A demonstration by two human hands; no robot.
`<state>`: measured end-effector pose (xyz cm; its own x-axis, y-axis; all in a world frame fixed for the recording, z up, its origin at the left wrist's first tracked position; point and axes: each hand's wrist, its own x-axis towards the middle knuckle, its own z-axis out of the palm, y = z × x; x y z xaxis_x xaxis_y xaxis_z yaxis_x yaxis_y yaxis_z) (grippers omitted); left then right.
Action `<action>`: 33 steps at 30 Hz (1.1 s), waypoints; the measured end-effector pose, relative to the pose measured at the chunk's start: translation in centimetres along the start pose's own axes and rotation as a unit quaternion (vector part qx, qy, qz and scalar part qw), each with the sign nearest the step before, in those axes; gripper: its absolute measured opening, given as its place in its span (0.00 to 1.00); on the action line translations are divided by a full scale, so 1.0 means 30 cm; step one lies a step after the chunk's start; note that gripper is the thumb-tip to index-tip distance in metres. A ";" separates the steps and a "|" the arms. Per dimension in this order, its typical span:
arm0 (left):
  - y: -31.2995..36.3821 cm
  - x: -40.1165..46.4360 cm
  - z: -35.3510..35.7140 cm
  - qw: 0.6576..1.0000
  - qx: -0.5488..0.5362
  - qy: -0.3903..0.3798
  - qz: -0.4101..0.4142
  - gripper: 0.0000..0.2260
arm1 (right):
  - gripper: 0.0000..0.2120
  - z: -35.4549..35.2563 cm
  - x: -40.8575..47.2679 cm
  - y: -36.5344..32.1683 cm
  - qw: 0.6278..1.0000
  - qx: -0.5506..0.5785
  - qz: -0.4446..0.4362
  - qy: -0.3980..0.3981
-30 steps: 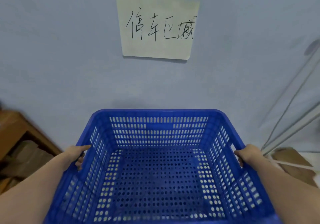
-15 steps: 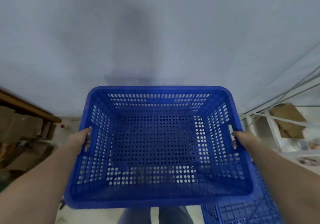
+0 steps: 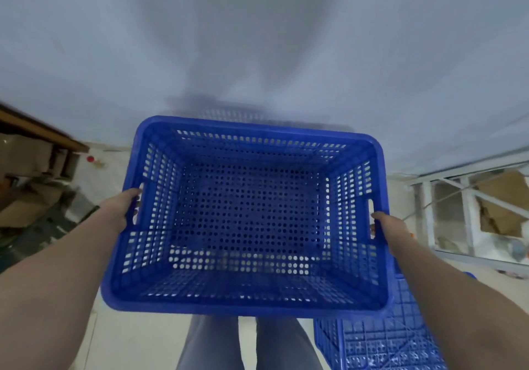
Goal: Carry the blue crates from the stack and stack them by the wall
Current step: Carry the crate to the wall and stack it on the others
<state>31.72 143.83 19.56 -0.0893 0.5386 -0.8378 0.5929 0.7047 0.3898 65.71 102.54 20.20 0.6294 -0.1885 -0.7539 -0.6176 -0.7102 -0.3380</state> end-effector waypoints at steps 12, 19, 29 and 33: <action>0.087 0.204 0.101 0.999 0.033 0.017 0.017 0.09 | 0.09 0.145 0.225 -0.089 0.999 -0.004 -0.024 -0.026; 0.056 0.252 0.109 0.991 0.089 0.064 0.074 0.23 | 0.17 0.218 0.254 -0.067 0.995 -0.063 -0.059 0.045; 0.078 0.254 0.077 0.999 -0.008 0.028 0.034 0.09 | 0.17 0.193 0.235 -0.103 0.999 0.037 -0.026 0.001; 0.117 0.279 0.083 0.998 -0.010 0.019 0.067 0.07 | 0.06 0.185 0.227 -0.149 0.998 0.054 -0.033 -0.015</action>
<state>35.07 149.67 12.95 -0.0417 0.6450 -0.7630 0.5850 0.6349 0.5047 70.15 108.19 13.46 0.6568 -0.1218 -0.7442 -0.6239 -0.6421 -0.4455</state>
